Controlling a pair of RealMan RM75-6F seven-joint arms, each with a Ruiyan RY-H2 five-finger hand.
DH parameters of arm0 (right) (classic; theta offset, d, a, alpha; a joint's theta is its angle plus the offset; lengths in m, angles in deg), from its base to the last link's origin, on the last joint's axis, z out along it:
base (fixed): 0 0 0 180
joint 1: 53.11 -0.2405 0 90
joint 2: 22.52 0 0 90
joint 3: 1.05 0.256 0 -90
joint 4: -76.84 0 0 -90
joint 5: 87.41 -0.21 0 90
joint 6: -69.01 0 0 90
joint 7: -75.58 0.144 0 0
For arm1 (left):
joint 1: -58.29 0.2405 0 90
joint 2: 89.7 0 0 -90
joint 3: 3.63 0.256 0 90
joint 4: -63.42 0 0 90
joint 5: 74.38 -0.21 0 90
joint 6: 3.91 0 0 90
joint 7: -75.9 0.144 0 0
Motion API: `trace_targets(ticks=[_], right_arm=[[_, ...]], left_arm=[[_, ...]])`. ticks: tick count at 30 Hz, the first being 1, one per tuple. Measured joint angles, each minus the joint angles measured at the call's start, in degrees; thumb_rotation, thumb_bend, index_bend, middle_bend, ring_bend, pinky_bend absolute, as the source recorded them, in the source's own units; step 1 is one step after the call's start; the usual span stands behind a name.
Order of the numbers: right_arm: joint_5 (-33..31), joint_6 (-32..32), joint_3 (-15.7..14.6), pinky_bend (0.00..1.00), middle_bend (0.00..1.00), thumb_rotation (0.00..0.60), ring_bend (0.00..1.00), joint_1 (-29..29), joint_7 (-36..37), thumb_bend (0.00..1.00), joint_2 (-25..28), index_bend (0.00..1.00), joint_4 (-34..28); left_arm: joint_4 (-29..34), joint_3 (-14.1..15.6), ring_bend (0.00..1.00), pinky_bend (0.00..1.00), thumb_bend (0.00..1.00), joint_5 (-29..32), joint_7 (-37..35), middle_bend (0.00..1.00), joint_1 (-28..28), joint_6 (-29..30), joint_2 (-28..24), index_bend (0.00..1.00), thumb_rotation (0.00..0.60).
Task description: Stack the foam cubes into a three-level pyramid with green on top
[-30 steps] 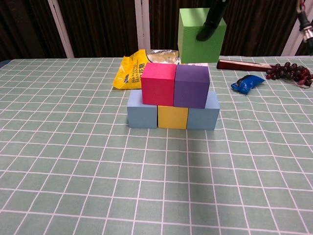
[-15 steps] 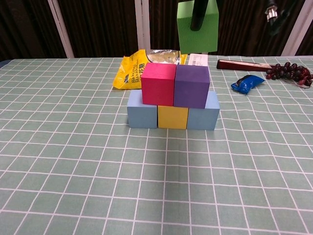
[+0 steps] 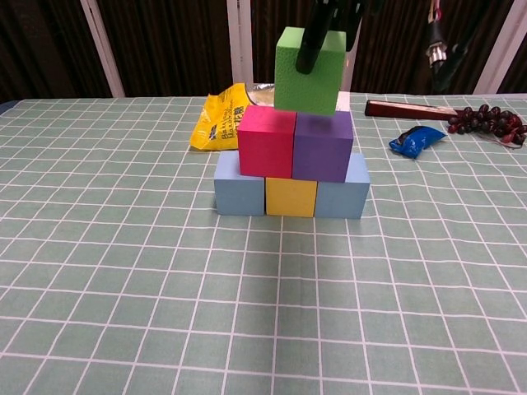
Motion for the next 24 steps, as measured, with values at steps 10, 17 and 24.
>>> trace_targets(ticks=[10, 17, 24], right_arm=[[2.04, -2.03, -1.28, 0.00, 0.50, 0.600, 0.30, 1.08, 1.95, 0.41, -0.92, 0.00, -0.06], [3.85, -5.26, -2.52, 0.00, 0.50, 0.600, 0.30, 2.04, 3.03, 0.41, -1.20, 0.00, -0.60], [4.50, -6.23, -3.55, 0.00, 0.50, 0.600, 0.30, 2.57, 3.43, 0.41, -1.24, 0.00, 0.07]], left_arm=[[-0.38, -0.02, 0.02, 0.00, 0.13, 0.24, 0.05, 0.06, -0.08, -0.05, 0.13, 0.00, 0.600], [-0.41, 0.01, 0.02, 0.00, 0.13, 0.26, 0.11, 0.06, -0.11, -0.06, 0.16, 0.00, 0.600], [-0.32, 0.06, 0.02, 0.00, 0.13, 0.20, 0.20, 0.06, -0.09, 0.04, 0.11, 0.00, 0.600]])
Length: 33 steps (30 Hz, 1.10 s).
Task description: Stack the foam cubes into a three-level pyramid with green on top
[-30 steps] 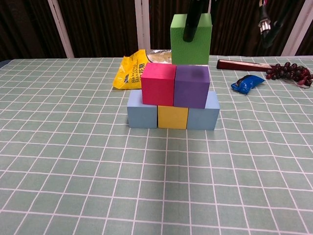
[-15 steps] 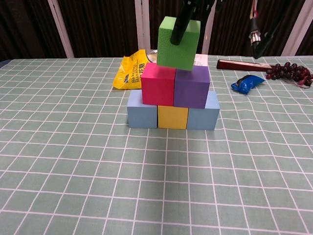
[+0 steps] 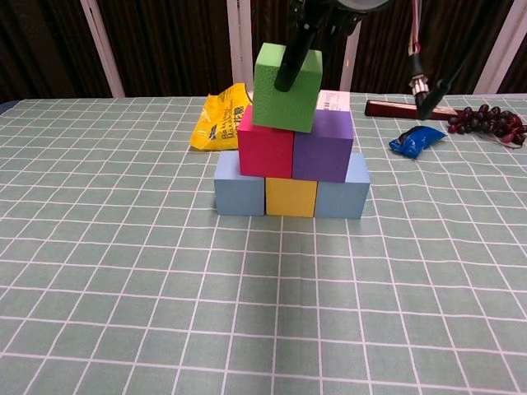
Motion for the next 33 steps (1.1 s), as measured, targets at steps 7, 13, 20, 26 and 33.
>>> trace_targets(ticks=[7, 13, 20, 26, 33], right_arm=[[0.17, -0.42, -0.39, 0.00, 0.50, 0.600, 0.30, 0.23, -0.20, 0.41, 0.15, 0.00, 1.05], [0.01, -0.83, -0.08, 0.00, 0.50, 0.600, 0.30, 0.08, -0.30, 0.41, 0.11, 0.00, 1.29], [0.02, -1.30, -0.24, 0.00, 0.50, 0.600, 0.30, -0.04, -0.20, 0.41, -0.22, 0.00, 1.89], [-0.02, -1.68, -0.57, 0.00, 0.50, 0.600, 0.30, 0.18, -0.38, 0.41, -0.14, 0.00, 2.40], [-0.18, -1.69, -0.54, 0.00, 0.50, 0.600, 0.30, 0.29, -0.54, 0.41, 0.03, 0.00, 2.39]], left_arm=[[-0.05, -0.02, 0.02, 0.00, 0.13, 0.22, 0.03, 0.06, -0.06, -0.13, 0.03, 0.00, 0.600], [-0.15, -0.03, 0.02, 0.00, 0.13, 0.43, 0.10, 0.06, -0.13, -0.26, 0.08, 0.00, 0.600], [-0.16, -0.05, 0.02, 0.00, 0.13, 0.54, 0.09, 0.06, -0.11, -0.19, 0.03, 0.00, 0.600], [-0.16, -0.04, 0.02, 0.00, 0.13, 0.63, 0.10, 0.06, -0.13, -0.25, 0.01, 0.00, 0.600], [-0.16, 0.01, 0.02, 0.00, 0.13, 0.72, 0.13, 0.06, -0.18, -0.38, 0.06, 0.00, 0.600]])
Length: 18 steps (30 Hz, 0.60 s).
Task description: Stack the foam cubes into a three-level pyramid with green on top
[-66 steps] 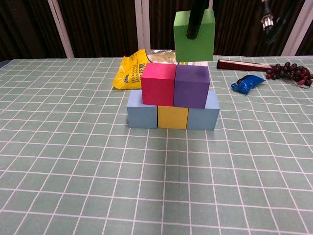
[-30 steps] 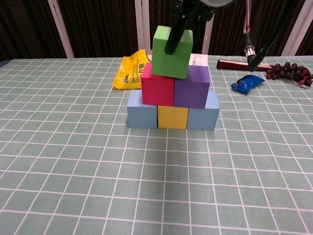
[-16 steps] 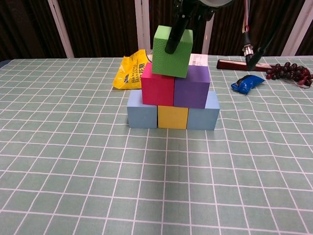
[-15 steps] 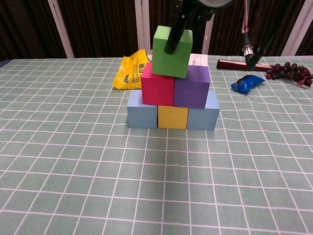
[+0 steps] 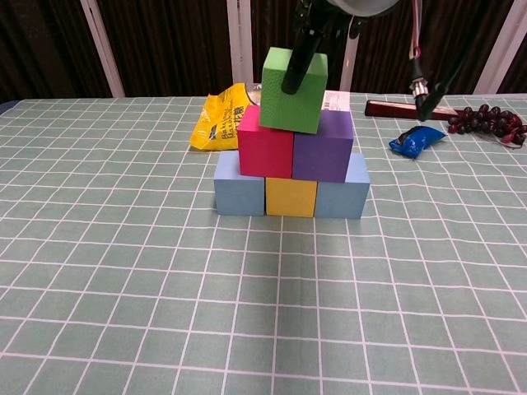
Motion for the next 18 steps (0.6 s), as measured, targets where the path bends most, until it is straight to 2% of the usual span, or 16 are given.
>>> trace_targets(ticks=[18], right_arm=[[0.33, -0.21, -0.32, 0.00, 0.50, 0.600, 0.29, 0.18, -0.28, 0.41, 0.45, 0.00, -0.41]], left_arm=[[0.18, 0.12, 0.02, 0.00, 0.13, -0.02, 0.06, 0.06, -0.04, -0.09, -0.12, 0.00, 0.600]])
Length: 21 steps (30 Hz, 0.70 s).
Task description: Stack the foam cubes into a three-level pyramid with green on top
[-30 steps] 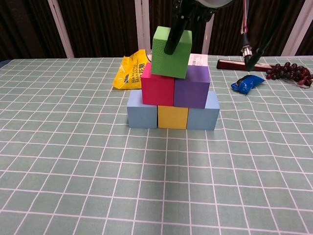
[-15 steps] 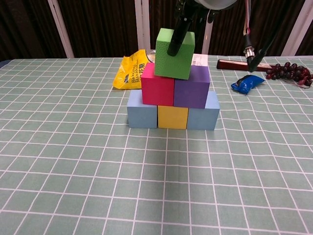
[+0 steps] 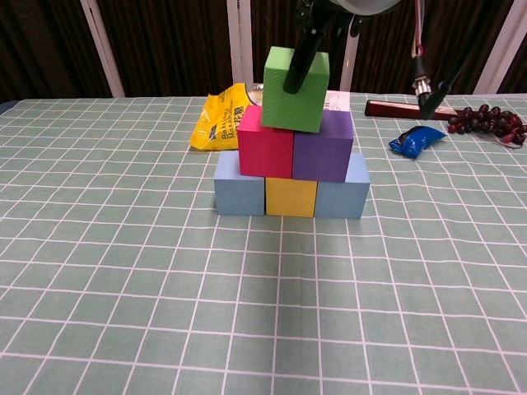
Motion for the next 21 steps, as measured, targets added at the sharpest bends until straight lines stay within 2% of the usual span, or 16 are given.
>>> trace_targets(ticks=[21], right_arm=[[-0.06, -0.02, -0.46, 0.00, 0.50, 0.600, 0.29, 0.13, -0.07, 0.41, 0.04, 0.00, 0.17]], left_arm=[[-0.01, 0.08, 0.02, 0.00, 0.13, 0.13, 0.14, 0.06, -0.04, -0.08, 0.01, 0.00, 0.600]])
